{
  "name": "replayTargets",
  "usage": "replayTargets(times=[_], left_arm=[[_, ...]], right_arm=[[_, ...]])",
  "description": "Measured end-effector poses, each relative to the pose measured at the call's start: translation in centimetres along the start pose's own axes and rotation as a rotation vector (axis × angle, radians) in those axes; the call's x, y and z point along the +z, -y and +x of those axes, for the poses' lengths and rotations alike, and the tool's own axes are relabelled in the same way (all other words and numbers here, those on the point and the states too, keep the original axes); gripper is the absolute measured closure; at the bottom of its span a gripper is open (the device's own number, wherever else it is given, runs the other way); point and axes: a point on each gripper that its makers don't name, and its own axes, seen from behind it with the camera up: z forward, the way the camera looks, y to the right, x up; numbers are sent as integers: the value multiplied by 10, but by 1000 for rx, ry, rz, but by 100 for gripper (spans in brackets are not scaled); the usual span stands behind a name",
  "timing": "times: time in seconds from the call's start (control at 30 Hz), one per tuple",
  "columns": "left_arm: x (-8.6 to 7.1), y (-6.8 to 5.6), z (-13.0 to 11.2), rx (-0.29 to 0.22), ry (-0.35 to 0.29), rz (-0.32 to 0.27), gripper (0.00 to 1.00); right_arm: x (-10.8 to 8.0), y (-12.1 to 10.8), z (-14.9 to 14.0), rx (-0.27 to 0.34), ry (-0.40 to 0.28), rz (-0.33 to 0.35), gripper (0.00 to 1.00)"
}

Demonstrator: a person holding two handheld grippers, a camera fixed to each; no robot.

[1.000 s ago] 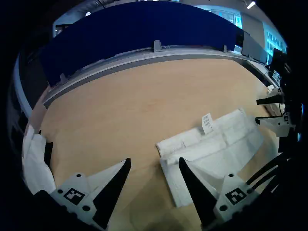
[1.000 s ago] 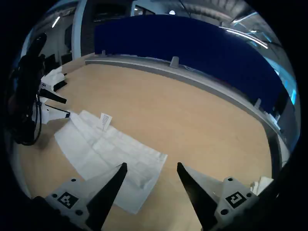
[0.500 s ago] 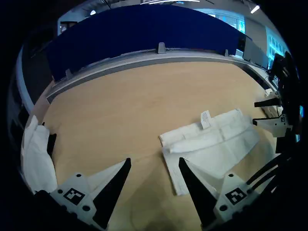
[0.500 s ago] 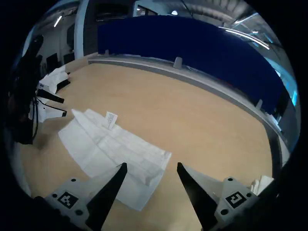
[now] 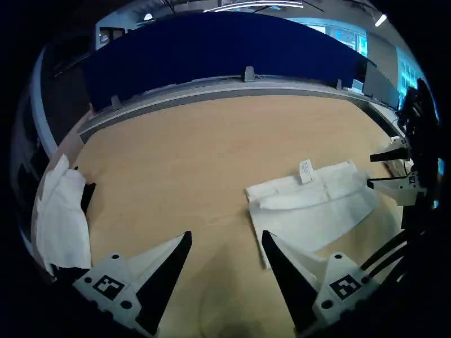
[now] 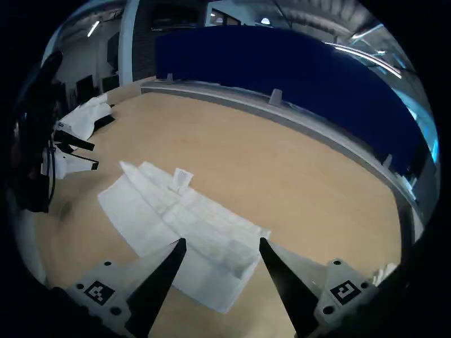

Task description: Fold towel

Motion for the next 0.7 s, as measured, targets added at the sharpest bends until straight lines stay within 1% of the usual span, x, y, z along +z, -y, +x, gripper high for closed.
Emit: replayTargets(times=[0.17,0.3,0.6,0.7], left_arm=[[-14,10,-12,-18,-1,24,8],[-28,19,-25,-42,2,46,8],[-58,39,-57,-95,17,97,8],[-65,43,-66,-112,19,109,8]], right_arm=[[5,19,8,-24,-7,33,0],[10,36,14,-44,-10,64,0],[23,78,16,-82,3,131,0],[26,91,16,-95,6,150,0]])
